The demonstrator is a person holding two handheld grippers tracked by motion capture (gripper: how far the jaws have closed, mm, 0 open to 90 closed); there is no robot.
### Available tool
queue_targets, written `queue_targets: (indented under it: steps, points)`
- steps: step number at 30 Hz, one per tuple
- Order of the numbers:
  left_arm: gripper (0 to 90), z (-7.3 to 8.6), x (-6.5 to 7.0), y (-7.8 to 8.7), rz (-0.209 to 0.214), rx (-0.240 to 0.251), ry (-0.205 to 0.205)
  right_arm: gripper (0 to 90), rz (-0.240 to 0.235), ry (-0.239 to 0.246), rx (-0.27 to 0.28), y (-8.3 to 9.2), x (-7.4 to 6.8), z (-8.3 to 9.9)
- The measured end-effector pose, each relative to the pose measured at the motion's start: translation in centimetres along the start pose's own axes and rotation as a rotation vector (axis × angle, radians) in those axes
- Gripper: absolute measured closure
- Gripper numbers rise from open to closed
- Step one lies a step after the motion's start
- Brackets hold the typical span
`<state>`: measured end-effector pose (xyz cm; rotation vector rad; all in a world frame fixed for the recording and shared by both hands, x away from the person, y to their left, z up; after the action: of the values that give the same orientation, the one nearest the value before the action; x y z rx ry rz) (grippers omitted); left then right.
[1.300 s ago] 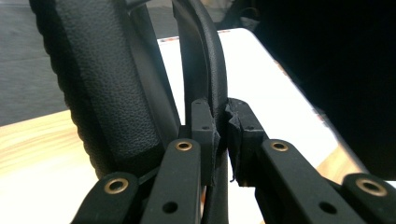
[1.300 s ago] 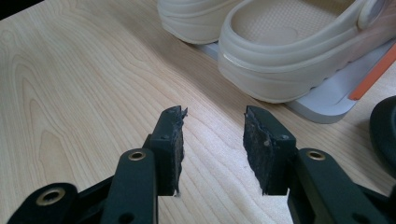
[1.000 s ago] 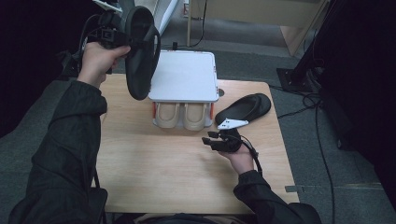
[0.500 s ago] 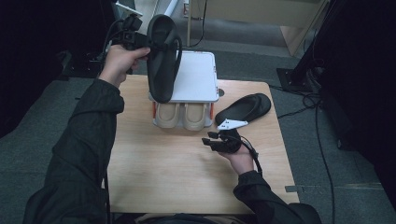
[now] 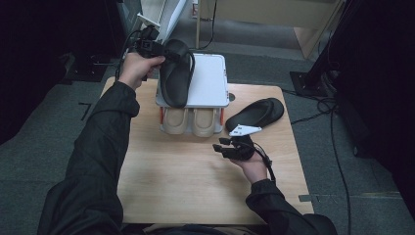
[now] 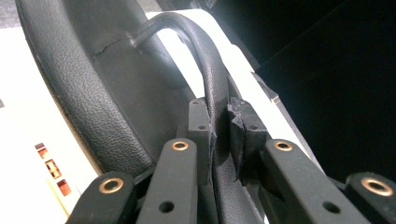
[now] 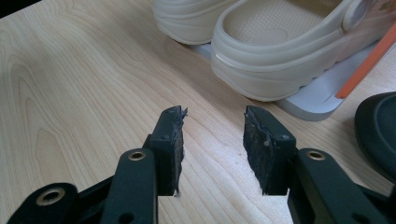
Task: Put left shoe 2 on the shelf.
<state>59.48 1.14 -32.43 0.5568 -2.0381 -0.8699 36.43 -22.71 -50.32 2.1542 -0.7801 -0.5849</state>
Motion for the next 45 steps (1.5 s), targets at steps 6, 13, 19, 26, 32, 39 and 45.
queue_targets:
  steps: [6, 13, 19, 26, 32, 39, 45]
  points:
    - [79.2, -0.1, -0.6, -0.6, -0.012, -0.01, 0.01, 58.2, -0.002, 0.001, -0.004, -0.1, 0.0, 0.0]
    - [78.1, 0.0, -1.5, -1.3, 0.006, 0.006, 0.031, 58.2, -0.004, 0.002, -0.012, -0.2, -0.1, 0.1]
    - [74.1, 0.1, -2.0, -1.7, -0.01, 0.007, 0.031, 58.1, -0.007, 0.004, -0.013, -0.3, -0.2, 0.1]
    - [69.6, 0.2, -2.4, -1.9, -0.05, -0.002, 0.029, 58.0, -0.01, 0.003, -0.018, -0.5, -0.2, 0.1]
    - [68.3, 0.2, -2.5, -2.2, -0.063, -0.01, 0.028, 57.9, -0.012, 0.006, -0.018, -0.5, -0.3, 0.1]
    - [62.6, 0.4, -2.8, -1.9, -0.119, -0.024, 0.013, 57.9, -0.012, 0.003, -0.018, -0.5, -0.2, 0.1]
    - [56.9, 0.4, -2.5, -1.2, -0.13, -0.008, -0.002, 57.9, -0.012, 0.004, -0.021, -0.6, -0.3, 0.1]
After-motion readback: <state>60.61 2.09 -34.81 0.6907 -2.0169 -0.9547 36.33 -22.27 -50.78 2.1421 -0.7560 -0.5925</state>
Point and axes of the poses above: each handheld gripper's, and its own axes: y roughly backward along the jaws, z roughly out of its underside, x roughly to its right, the point moved 6 cm from there along -y, roughly forward along the jaws, and after that the axes turned 15 degrees about -x, right-handed, at the moved point
